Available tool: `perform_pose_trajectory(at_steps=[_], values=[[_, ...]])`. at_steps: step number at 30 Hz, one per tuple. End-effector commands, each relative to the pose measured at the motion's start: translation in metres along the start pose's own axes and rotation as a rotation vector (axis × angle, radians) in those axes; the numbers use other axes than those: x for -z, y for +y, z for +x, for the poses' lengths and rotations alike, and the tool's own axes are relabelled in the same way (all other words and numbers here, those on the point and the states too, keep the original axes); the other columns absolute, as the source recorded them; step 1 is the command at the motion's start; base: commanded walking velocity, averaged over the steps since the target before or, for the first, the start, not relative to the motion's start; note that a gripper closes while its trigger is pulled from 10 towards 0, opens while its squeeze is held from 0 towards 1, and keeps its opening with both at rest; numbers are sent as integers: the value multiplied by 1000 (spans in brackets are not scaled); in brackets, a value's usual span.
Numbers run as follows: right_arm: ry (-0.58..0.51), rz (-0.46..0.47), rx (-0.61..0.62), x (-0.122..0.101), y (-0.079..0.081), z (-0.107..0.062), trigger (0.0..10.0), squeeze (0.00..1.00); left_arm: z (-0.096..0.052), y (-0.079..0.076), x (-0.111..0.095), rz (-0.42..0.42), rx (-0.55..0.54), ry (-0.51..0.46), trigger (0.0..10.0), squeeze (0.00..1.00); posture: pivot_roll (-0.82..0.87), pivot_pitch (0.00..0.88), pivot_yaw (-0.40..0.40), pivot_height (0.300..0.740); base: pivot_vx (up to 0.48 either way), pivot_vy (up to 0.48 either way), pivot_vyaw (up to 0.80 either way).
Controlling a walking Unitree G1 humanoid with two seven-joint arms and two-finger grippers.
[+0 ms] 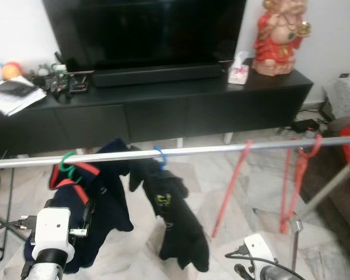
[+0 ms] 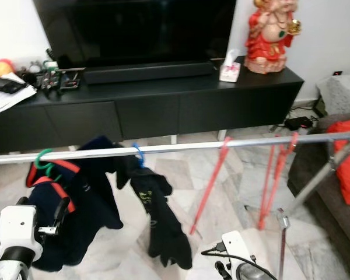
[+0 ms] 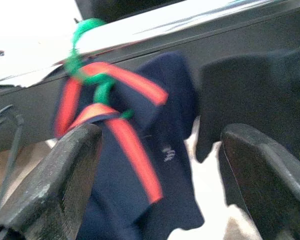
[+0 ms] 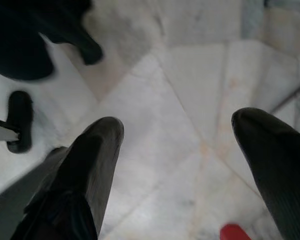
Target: Hang hanger
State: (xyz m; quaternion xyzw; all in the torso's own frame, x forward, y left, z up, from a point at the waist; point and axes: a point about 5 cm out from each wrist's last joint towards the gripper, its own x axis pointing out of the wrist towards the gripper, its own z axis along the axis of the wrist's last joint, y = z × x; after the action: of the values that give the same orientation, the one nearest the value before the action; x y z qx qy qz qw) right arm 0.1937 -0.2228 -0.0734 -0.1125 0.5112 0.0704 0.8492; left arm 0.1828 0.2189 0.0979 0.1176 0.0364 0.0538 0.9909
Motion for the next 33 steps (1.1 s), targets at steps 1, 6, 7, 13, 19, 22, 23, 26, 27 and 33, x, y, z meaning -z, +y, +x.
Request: perform_pose_trajectory(at_steps=[1,6,7,13,19,22,23,26,27,33], values=[[-10,4,5,-3,-1,0,10000,0,-1,1,2,23,-2,19,10000,0,-76,0,-1,740,0,-480,0],[-9,2,4,-3,-1,0,10000,0,-1,1,2,23,-5,18,10000,0,-75,0,-2,740,0,-480,0],[-9,2,4,-3,-1,0,10000,0,-1,1,2,23,-5,18,10000,0,-75,0,-2,740,0,-480,0],[-10,2,4,-3,-2,0,10000,0,-1,0,2,22,-5,17,10000,0,-76,0,-3,740,0,-480,0],[-11,-2,0,-4,-2,0,10000,0,-3,0,1,-6,-8,16,10000,0,-76,0,-5,740,0,-160,0],[-12,-1,-1,-4,-2,0,10000,0,-4,-4,-2,-50,31,13,10000,0,-73,0,-6,740,0,0,0],[-13,-1,-2,-4,-2,0,10000,0,-4,-7,-5,-91,70,13,10000,0,-73,0,-6,740,0,0,0],[-13,-1,-3,-4,-2,0,10000,0,-1,-9,-8,-122,107,21,10000,0,-70,0,-5,740,0,0,0],[-12,-1,-4,-4,-2,0,10000,0,0,-10,-9,-126,118,24,10000,0,-70,0,-5,740,0,0,0],[-13,3,-6,-4,-1,0,10000,0,23,-7,-10,-110,61,80,10000,0,-71,0,-4,740,0,0,0]])
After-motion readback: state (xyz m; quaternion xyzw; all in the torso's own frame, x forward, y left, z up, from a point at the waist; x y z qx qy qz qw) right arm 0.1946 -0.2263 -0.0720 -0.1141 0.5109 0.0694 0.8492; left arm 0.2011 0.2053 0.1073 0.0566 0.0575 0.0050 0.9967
